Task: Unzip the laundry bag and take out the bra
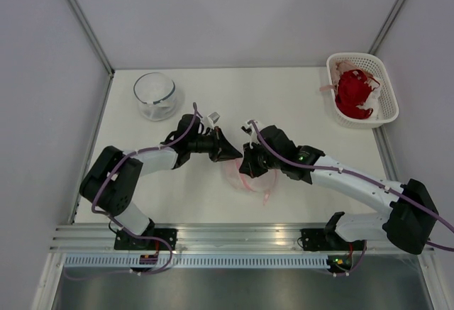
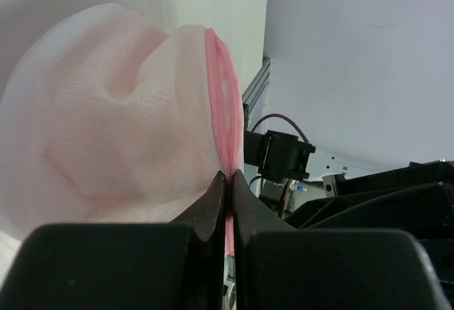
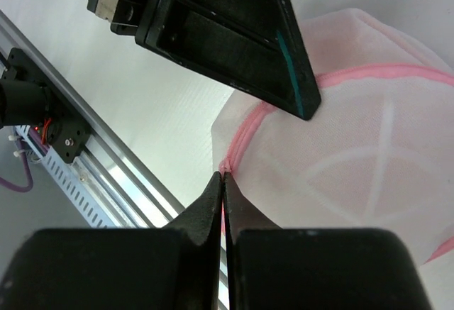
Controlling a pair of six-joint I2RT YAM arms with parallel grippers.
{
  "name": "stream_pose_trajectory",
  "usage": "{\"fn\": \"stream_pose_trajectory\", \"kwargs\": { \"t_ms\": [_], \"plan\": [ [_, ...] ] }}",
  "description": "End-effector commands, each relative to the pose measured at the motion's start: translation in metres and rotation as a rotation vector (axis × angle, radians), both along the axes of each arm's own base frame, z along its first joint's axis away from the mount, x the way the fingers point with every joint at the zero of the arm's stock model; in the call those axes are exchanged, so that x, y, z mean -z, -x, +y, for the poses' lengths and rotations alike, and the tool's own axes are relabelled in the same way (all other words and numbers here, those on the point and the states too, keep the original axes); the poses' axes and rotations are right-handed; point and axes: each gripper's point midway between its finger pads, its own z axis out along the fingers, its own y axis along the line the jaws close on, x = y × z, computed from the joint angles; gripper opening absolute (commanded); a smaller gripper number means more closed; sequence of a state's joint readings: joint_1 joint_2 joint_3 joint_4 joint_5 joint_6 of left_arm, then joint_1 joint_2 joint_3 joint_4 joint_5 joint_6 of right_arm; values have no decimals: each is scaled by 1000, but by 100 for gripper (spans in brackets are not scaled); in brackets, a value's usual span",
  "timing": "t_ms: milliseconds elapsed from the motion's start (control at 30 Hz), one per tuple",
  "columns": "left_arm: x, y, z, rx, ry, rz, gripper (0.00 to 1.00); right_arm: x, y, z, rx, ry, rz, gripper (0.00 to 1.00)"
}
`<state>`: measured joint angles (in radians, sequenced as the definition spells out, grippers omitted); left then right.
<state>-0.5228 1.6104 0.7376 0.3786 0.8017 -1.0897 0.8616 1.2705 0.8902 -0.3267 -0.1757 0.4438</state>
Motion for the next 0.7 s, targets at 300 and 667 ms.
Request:
{"fn": "stream_pose_trajectory", "kwargs": {
  "t_ms": [300, 667],
  "plan": [
    [-6, -39, 44, -223, 1, -4, 2, -6, -7, -19, 76, 60, -55, 0],
    [3, -50, 67, -261, -10, 21, 2, 19, -14, -40, 167, 195, -25, 0]
  ]
}}
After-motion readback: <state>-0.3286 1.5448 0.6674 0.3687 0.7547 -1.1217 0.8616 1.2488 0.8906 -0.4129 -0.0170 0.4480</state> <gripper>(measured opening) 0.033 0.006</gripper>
